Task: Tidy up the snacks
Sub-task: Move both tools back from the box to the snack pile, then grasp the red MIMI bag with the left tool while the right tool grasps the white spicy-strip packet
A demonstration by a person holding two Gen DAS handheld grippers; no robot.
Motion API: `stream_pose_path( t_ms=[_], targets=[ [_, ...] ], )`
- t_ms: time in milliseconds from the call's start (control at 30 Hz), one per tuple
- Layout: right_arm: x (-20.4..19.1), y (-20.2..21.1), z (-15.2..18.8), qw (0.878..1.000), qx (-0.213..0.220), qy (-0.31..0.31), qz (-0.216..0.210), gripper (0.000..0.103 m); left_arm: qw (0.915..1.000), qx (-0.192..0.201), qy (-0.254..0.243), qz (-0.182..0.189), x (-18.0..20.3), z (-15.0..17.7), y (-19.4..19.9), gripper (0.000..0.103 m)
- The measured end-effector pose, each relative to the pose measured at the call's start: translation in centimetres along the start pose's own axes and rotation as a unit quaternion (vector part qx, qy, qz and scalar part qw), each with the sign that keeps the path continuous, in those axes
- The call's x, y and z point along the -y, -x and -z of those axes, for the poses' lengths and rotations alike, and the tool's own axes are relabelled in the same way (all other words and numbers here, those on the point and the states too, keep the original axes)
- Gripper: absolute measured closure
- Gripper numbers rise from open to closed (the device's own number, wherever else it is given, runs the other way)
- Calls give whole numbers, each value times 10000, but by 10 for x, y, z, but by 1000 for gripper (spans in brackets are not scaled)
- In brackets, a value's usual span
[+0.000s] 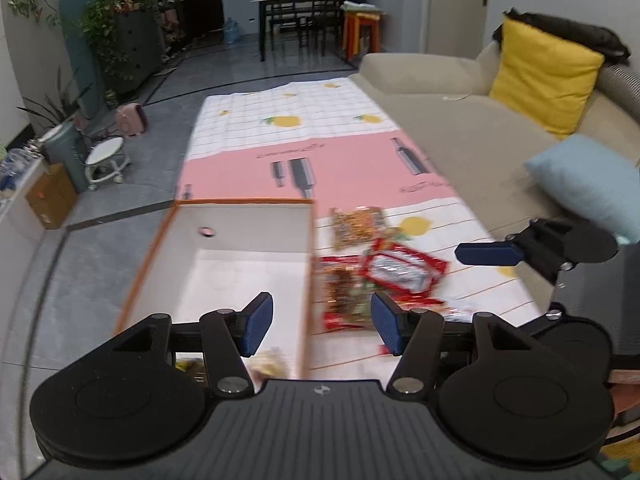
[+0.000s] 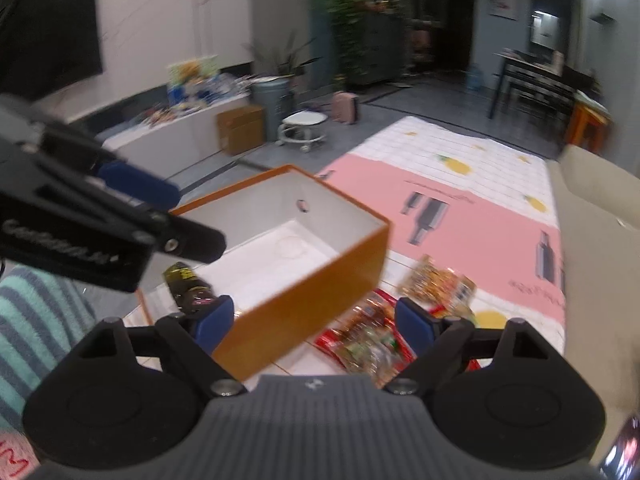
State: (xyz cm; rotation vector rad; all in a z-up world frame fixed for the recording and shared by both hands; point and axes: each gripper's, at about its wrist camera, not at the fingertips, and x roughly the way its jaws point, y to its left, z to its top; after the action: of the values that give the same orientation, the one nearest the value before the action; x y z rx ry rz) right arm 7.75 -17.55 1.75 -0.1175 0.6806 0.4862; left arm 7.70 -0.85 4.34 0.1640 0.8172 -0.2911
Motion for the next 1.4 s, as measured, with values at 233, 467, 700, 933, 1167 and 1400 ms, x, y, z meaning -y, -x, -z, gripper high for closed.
stream_pose_path(
  t_ms=[233,467,700,933,1167,1400],
  targets=[
    [28,2,39,9984,-39,-235,512,18,9997,-93,-77,203,35,16,-22,36],
    [52,-14,77,9928,-371,-344,1083,18,9991,-328,33,280,53,35,-57,35],
    [83,-35,117,9830,-952,-1008,1201,18,9975,-618,-158,305,62,50,-92,34],
    [95,-47,124,9816,-1112,-1127,1068,10,9944,-908,33,533,65,56,-120,34],
    [96,-71,134,9722,-1572,-1296,1156,7,9909,-993,288,864,76,56,-148,20],
    [102,-89,137,9599,-1780,-1741,1286,7,9867,-1298,467,860,78,52,-182,20]
  ],
)
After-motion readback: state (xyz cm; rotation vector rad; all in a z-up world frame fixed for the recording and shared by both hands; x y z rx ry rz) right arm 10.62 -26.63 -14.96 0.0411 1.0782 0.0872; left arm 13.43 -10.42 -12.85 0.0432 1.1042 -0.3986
